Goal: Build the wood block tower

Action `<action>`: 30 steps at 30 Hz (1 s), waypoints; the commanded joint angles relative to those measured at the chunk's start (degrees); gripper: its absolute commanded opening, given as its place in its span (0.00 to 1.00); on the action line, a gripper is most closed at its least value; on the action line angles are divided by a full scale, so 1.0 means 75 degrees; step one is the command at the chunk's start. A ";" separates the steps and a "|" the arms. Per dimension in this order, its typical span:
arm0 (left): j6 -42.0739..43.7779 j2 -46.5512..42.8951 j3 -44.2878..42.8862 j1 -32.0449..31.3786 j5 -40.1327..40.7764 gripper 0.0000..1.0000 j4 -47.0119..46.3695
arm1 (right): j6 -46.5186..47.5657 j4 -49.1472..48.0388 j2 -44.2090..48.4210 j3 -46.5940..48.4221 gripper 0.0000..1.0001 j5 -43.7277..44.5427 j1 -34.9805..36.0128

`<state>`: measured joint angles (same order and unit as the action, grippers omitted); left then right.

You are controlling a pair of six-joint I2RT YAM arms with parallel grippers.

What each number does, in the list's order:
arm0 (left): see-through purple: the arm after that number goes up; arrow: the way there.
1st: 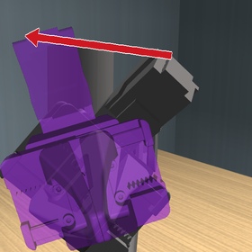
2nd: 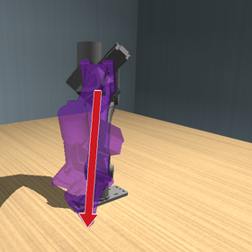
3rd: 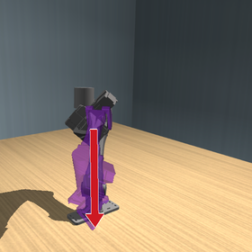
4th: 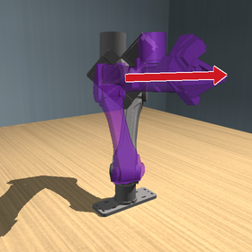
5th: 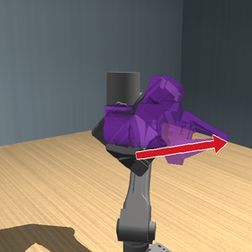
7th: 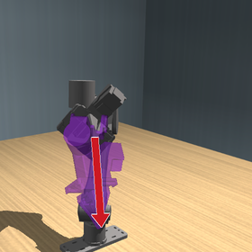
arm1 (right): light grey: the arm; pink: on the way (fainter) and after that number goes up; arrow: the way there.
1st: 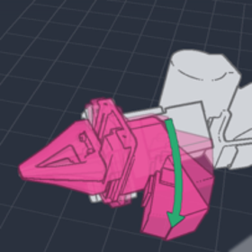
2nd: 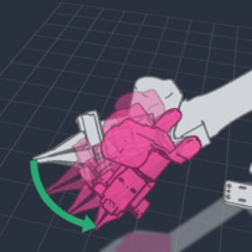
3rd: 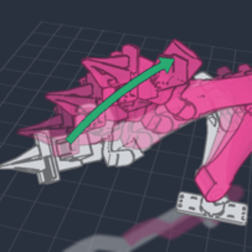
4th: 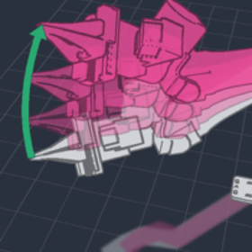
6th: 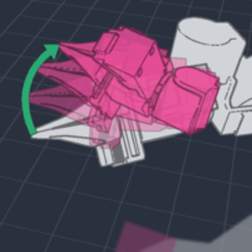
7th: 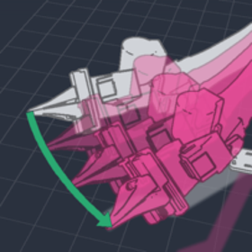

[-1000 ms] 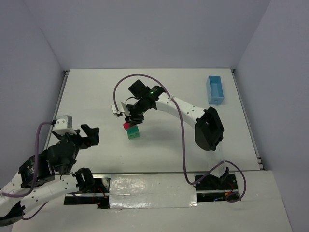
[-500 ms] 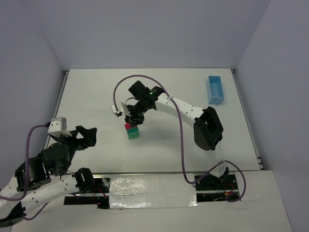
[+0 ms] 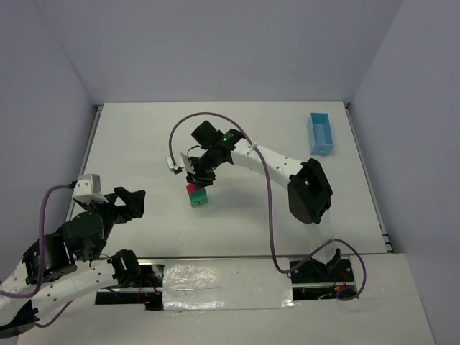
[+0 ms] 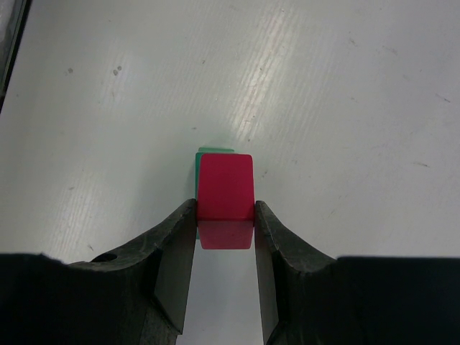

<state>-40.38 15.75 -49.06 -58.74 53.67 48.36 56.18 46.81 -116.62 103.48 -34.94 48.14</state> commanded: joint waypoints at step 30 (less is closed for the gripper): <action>0.0333 0.0021 0.0061 0.0016 -0.0218 0.99 -0.0401 | -0.0038 -0.0159 -0.0037 -0.0145 0.20 -0.0134 0.0120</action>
<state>-39.11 15.75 -48.73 -58.74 52.21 47.92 56.18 46.72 -116.62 101.80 -35.11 48.29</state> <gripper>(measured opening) 0.994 0.418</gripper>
